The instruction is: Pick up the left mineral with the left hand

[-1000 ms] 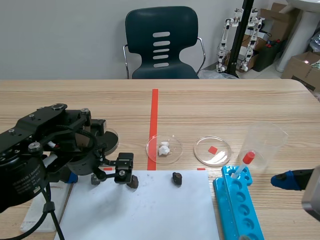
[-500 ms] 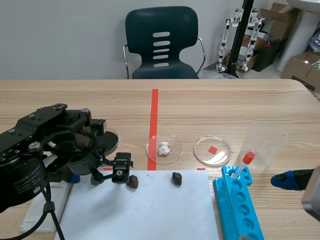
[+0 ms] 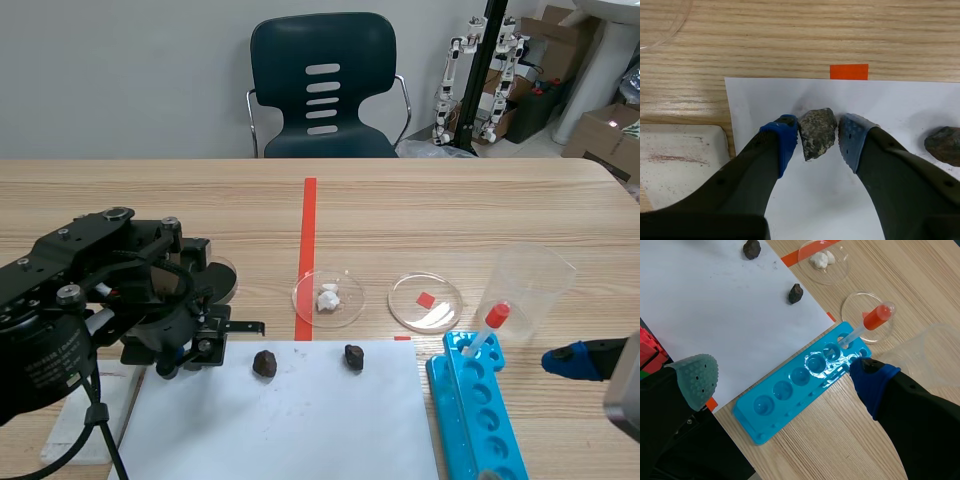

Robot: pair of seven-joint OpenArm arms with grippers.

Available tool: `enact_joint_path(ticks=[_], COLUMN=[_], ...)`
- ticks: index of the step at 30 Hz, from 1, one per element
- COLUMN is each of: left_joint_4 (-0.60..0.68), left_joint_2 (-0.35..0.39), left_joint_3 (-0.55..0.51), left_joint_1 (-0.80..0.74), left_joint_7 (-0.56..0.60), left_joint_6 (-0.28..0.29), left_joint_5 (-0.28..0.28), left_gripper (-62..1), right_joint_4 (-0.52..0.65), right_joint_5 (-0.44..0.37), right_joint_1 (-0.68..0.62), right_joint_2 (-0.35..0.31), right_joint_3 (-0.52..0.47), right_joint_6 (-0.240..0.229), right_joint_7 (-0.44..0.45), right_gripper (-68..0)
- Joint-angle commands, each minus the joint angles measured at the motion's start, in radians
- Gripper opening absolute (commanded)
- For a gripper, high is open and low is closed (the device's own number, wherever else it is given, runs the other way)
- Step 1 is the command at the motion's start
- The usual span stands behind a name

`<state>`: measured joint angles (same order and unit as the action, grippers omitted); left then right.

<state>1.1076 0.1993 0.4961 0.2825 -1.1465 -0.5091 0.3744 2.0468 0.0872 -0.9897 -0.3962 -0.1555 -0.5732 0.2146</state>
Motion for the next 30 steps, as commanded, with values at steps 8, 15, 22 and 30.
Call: enact_joint_path(ticks=[8,15,22,30], left_joint_4=[0.005,0.008,0.108,0.287], left_joint_2=[-0.005,-0.004,0.024,0.105], left_joint_3=[-0.006,-0.006,-0.009,-0.024], left_joint_1=[0.011,0.01,-0.052,-0.177], left_joint_7=[0.004,0.006,0.093,0.202], left_joint_6=[-0.005,-0.004,-0.004,-0.004], left_joint_5=[-0.002,-0.002,-0.001,0.006], left_gripper=[-46.4,-46.4,-46.4,-46.4], right_joint_4=[0.016,0.016,0.016,0.016], right_joint_5=[-0.008,-0.008,-0.008,-0.008], right_joint_1=[0.006,0.006,0.006,0.006], right_joint_2=[-0.011,-0.011,-0.011,-0.011], right_joint_3=[-0.002,-0.002,-0.002,-0.002], right_joint_6=[0.001,0.001,0.001,0.001], right_joint_7=[0.008,0.008,0.008,0.008], right_gripper=[-12.8,-12.8,-12.8,-12.8])
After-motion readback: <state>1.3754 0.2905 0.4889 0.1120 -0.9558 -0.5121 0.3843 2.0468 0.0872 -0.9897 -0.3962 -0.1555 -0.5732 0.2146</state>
